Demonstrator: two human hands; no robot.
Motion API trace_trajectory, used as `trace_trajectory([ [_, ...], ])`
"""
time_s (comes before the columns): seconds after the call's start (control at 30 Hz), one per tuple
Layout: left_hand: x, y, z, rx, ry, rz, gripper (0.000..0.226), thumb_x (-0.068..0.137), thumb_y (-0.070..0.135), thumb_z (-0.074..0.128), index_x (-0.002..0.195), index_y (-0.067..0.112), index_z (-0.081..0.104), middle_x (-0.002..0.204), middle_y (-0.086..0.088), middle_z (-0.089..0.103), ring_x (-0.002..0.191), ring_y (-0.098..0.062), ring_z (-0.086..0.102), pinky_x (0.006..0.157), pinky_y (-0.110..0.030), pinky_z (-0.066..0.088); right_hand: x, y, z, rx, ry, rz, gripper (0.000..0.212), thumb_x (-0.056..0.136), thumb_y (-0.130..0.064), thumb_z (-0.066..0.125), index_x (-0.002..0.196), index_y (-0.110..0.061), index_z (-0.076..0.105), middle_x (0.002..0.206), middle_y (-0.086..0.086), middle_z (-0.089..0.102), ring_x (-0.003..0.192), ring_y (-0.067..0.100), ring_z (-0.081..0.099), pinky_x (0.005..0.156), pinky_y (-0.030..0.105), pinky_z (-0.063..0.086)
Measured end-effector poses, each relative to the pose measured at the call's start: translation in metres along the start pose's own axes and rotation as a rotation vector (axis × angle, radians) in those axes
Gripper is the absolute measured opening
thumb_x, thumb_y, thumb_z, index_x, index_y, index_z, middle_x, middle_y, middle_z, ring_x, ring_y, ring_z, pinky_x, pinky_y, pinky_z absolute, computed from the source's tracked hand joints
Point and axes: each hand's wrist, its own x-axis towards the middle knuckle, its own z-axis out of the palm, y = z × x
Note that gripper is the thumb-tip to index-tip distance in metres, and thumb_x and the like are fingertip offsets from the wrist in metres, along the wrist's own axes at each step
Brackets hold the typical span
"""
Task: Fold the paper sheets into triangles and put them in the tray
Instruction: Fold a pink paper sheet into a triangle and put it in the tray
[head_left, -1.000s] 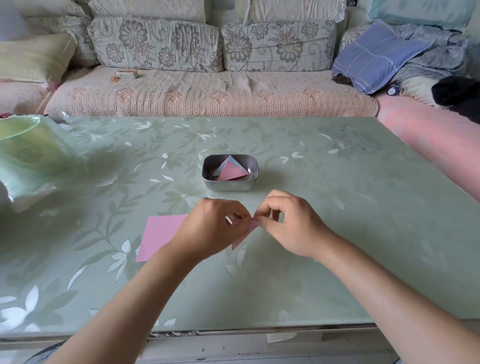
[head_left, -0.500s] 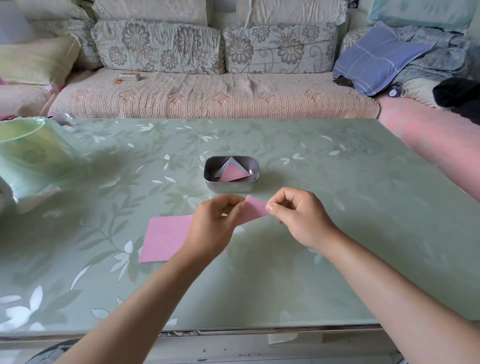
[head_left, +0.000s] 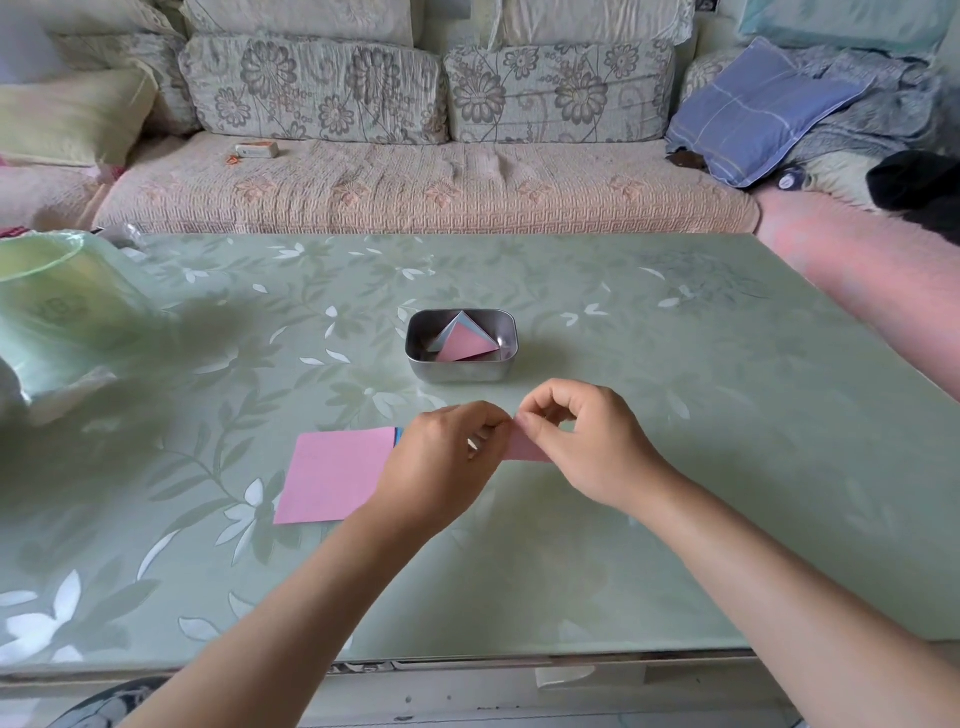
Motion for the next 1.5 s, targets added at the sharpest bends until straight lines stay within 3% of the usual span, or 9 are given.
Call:
trace_trajectory([
  [0.07, -0.001, 0.000, -0.001, 0.112, 0.032, 0.135, 0.012, 0.095, 0.020, 0.059, 0.093, 0.015, 0.070, 0.076, 0.004, 0.068, 0.069, -0.015, 0.063, 0.059, -0.037, 0.053, -0.001, -0.001, 0.002, 0.008, -0.019, 0.016, 0.015, 0.092, -0.024, 0.064, 0.079, -0.030, 0.067, 0.078, -0.014, 0.070, 0.076, 0.013, 0.066, 0.077, 0.039, 0.056],
  [0.23, 0.000, 0.000, -0.001, 0.154, 0.059, 0.231, 0.010, 0.091, 0.013, 0.060, 0.089, 0.010, 0.070, 0.069, -0.002, 0.066, 0.063, -0.024, 0.061, 0.051, -0.040, 0.051, -0.001, -0.001, 0.002, 0.022, -0.020, 0.046, 0.022, 0.094, -0.020, 0.062, 0.075, -0.030, 0.066, 0.076, -0.014, 0.070, 0.075, 0.010, 0.066, 0.076, 0.032, 0.056],
  [0.4, 0.008, -0.007, -0.012, 0.157, 0.037, 0.243, 0.009, 0.088, 0.008, 0.060, 0.080, 0.009, 0.065, 0.063, -0.002, 0.060, 0.058, -0.024, 0.057, 0.050, -0.040, 0.048, 0.004, 0.001, -0.003, 0.084, 0.087, 0.055, 0.026, 0.094, -0.016, 0.062, 0.072, -0.030, 0.064, 0.061, -0.022, 0.059, 0.058, -0.001, 0.051, 0.059, 0.011, 0.039],
  [0.73, 0.011, -0.026, -0.028, 0.212, 0.017, 0.152, 0.008, 0.091, 0.008, 0.058, 0.085, 0.008, 0.063, 0.072, -0.005, 0.065, 0.066, -0.029, 0.060, 0.057, -0.044, 0.050, 0.010, 0.006, -0.008, 0.150, 0.218, 0.123, 0.023, 0.095, -0.014, 0.062, 0.074, -0.021, 0.065, 0.057, -0.019, 0.050, 0.054, 0.001, 0.043, 0.054, 0.010, 0.036],
  [0.9, 0.015, -0.018, -0.026, -0.028, 0.031, 0.067, 0.018, 0.097, 0.032, 0.057, 0.106, 0.023, 0.069, 0.093, 0.019, 0.068, 0.088, -0.001, 0.062, 0.074, -0.018, 0.052, 0.009, -0.003, 0.001, 0.181, 0.146, 0.083, 0.020, 0.096, -0.016, 0.063, 0.078, -0.023, 0.068, 0.064, -0.019, 0.060, 0.058, 0.000, 0.050, 0.059, 0.010, 0.041],
  [1.0, 0.019, -0.012, -0.023, -0.050, -0.030, 0.057, 0.015, 0.093, 0.037, 0.063, 0.102, 0.030, 0.073, 0.082, 0.025, 0.067, 0.084, 0.006, 0.060, 0.071, -0.010, 0.046, 0.011, -0.009, 0.011, 0.205, 0.134, 0.069, 0.016, 0.095, -0.019, 0.067, 0.082, -0.026, 0.071, 0.073, -0.013, 0.069, 0.067, 0.003, 0.059, 0.065, 0.015, 0.046],
  [1.2, 0.030, -0.021, -0.038, -0.031, -0.017, 0.051, 0.014, 0.095, 0.028, 0.062, 0.090, 0.022, 0.074, 0.079, 0.006, 0.070, 0.073, -0.012, 0.061, 0.069, -0.037, 0.051, 0.014, -0.011, 0.014, 0.120, 0.060, 0.044, 0.005, 0.086, -0.032, 0.079, 0.081, -0.030, 0.078, 0.058, -0.017, 0.061, 0.052, 0.001, 0.044, 0.053, 0.011, 0.035],
  [1.33, 0.035, -0.031, -0.048, 0.155, -0.069, 0.153, 0.020, 0.098, 0.028, 0.056, 0.089, 0.019, 0.071, 0.080, 0.005, 0.069, 0.078, -0.020, 0.060, 0.066, -0.040, 0.049, 0.027, -0.015, 0.012, 0.083, 0.100, 0.061, 0.009, 0.083, -0.029, 0.081, 0.076, -0.034, 0.078, 0.056, -0.017, 0.062, 0.050, 0.000, 0.045, 0.051, 0.011, 0.034],
  [1.5, 0.048, -0.053, -0.059, 0.245, -0.066, 0.013, 0.019, 0.098, 0.024, 0.050, 0.100, 0.019, 0.069, 0.090, 0.005, 0.071, 0.083, -0.023, 0.063, 0.070, -0.039, 0.050, 0.062, -0.020, 0.004, -0.062, 0.079, 0.045, 0.021, 0.085, -0.018, 0.079, 0.070, -0.033, 0.075, 0.065, -0.012, 0.068, 0.056, 0.000, 0.052, 0.057, 0.011, 0.040],
])
